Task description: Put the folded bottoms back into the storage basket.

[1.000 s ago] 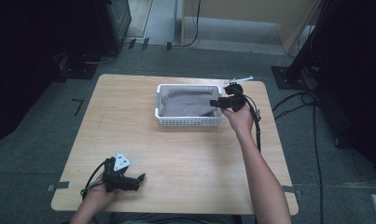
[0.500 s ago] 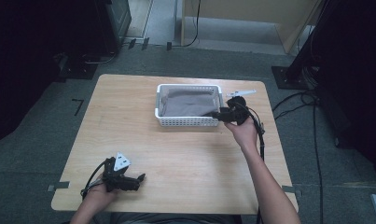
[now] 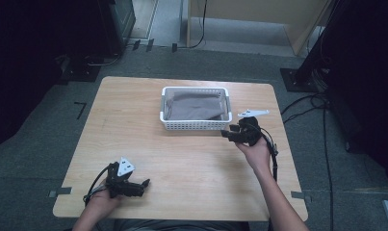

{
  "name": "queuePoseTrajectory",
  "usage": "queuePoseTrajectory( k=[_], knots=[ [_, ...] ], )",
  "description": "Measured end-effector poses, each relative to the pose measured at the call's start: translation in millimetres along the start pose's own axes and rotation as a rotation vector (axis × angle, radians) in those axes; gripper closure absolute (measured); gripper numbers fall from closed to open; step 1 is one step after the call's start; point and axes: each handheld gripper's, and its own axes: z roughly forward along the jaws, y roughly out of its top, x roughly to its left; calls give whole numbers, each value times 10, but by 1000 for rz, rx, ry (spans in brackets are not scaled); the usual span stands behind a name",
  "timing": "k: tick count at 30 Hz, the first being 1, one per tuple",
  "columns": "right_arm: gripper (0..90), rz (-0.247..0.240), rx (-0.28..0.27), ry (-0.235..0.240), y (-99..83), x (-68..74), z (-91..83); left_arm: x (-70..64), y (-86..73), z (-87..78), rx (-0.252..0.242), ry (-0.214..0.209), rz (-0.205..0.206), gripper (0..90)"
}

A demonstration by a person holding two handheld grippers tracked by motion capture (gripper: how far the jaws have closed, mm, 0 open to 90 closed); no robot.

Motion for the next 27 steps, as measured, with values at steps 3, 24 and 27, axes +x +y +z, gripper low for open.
queuePoseTrajectory(
  k=[3, 24, 27],
  knots=[
    [486, -17, 13, -12, -97, 18, -4, 0, 0, 0, 0, 0, 0, 0],
    [475, -28, 18, -29, -623, -14, -20, 0, 0, 1, -1, 0, -1, 0],
    [473, -28, 23, -32, -687, -31, -25, -1, 0, 1, -1, 0, -1, 0]
  ],
)
